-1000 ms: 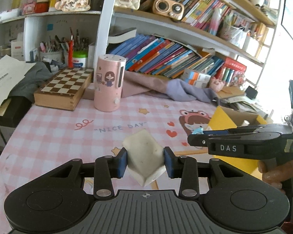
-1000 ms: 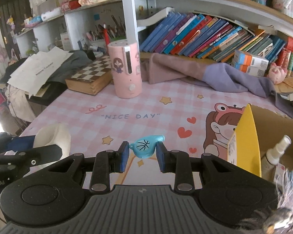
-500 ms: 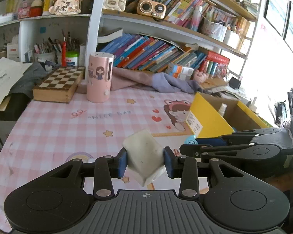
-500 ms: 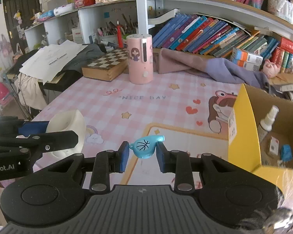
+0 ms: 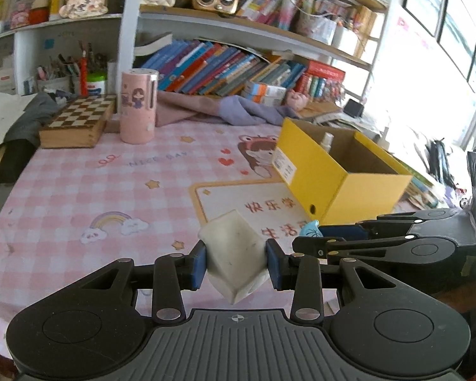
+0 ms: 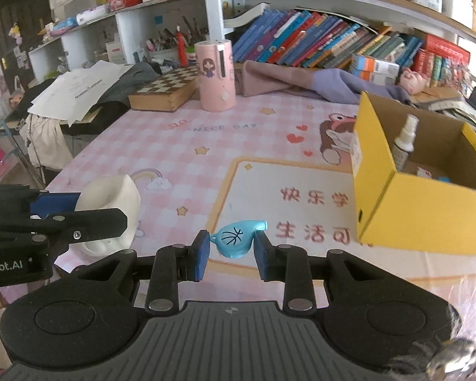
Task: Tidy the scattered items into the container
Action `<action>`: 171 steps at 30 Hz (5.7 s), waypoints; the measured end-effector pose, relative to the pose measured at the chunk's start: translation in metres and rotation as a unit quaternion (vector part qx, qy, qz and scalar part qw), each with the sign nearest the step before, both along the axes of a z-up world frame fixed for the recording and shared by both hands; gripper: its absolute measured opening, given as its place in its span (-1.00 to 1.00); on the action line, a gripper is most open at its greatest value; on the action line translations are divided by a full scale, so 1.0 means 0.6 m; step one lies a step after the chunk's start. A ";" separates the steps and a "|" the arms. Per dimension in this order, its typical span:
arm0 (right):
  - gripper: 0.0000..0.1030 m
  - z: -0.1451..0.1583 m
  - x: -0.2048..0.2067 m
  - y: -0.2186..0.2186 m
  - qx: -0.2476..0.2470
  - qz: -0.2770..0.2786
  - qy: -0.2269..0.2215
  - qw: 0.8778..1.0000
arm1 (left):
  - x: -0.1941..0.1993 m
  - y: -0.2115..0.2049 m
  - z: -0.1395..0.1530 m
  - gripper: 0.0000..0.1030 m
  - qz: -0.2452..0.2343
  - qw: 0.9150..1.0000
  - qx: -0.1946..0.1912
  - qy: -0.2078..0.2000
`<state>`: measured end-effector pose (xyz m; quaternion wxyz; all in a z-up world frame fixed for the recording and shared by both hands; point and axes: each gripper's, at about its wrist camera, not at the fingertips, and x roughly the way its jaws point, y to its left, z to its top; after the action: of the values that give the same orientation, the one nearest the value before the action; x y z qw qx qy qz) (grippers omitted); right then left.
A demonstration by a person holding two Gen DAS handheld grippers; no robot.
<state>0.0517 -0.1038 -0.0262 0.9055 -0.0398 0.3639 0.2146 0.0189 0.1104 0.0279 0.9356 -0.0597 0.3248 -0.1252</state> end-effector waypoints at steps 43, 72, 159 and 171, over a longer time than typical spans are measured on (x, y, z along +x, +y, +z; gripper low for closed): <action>-0.45 -0.007 -0.033 -0.267 0.005 -0.193 0.023 0.981 | 0.061 -0.249 -0.015 -0.28 -0.197 0.980 0.012 0.016; -0.45 0.049 0.213 -0.436 0.008 -0.156 -0.056 0.986 | 0.247 -0.413 0.034 -0.28 -0.170 0.981 0.067 -0.065; 0.26 -0.003 -0.007 -0.261 -0.005 -0.074 -0.031 0.997 | -0.025 -0.223 -0.005 0.91 0.104 0.987 0.114 -0.048; 0.45 -0.011 -0.059 -0.235 -0.002 -0.066 -0.019 0.998 | -0.063 -0.217 -0.010 0.92 0.071 0.988 0.134 -0.042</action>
<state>0.0163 -0.2447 -0.0326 0.9245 -0.0212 0.3484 0.1529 -0.0186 -0.0198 0.0220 0.9546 0.0481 0.2936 -0.0161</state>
